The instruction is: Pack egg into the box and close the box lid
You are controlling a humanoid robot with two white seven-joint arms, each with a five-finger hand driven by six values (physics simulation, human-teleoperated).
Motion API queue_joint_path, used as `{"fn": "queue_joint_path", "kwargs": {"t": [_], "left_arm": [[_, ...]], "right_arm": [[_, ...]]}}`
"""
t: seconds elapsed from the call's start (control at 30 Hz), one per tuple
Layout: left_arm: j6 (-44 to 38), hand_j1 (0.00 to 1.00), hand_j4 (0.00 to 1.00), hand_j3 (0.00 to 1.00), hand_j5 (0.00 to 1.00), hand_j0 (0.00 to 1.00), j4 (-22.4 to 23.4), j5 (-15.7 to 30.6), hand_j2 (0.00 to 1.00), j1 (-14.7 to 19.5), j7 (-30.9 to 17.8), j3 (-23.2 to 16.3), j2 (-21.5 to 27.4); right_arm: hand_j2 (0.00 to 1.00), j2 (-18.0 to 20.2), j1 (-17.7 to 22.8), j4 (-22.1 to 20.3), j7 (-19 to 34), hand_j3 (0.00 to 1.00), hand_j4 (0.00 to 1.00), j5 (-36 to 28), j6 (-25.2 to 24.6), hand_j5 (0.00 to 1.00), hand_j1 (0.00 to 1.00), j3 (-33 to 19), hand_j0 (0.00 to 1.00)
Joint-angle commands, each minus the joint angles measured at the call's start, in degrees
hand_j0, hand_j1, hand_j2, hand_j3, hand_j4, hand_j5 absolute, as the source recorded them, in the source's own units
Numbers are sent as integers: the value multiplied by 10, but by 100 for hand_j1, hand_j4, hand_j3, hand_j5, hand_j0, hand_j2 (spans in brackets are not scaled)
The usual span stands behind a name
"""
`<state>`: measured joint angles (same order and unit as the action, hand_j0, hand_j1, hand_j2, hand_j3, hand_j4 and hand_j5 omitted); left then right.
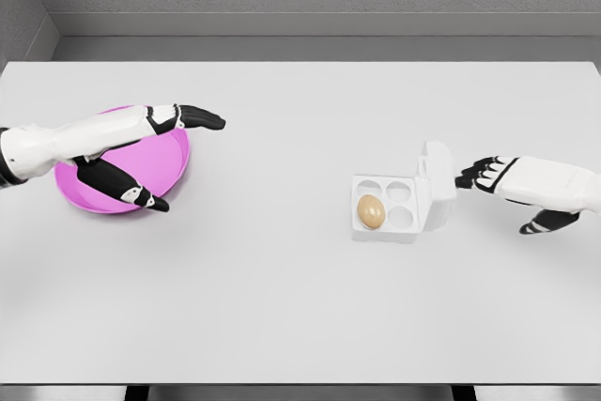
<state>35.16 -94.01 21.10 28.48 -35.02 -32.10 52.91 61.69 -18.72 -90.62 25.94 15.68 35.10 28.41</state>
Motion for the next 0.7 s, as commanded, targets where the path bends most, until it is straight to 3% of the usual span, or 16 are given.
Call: {"fn": "queue_joint_path", "kwargs": {"t": [0.0, 0.5, 0.67], "left_arm": [[-2, 100, 100, 100, 100, 100, 0, 6, 100, 1, 0, 0, 1], [-2, 100, 100, 100, 100, 100, 0, 6, 100, 0, 0, -2, 0], [-2, 100, 100, 100, 100, 100, 1, 6, 100, 1, 0, -2, -2]], "right_arm": [[100, -7, -1, -9, -1, 100, 100, -3, -1, 100, 100, 0, 100], [100, -21, -2, -15, -3, 100, 100, -4, -1, 100, 100, -2, 100], [100, -18, 5, 11, -56, 100, 100, -5, -1, 100, 100, -61, 100]]}}
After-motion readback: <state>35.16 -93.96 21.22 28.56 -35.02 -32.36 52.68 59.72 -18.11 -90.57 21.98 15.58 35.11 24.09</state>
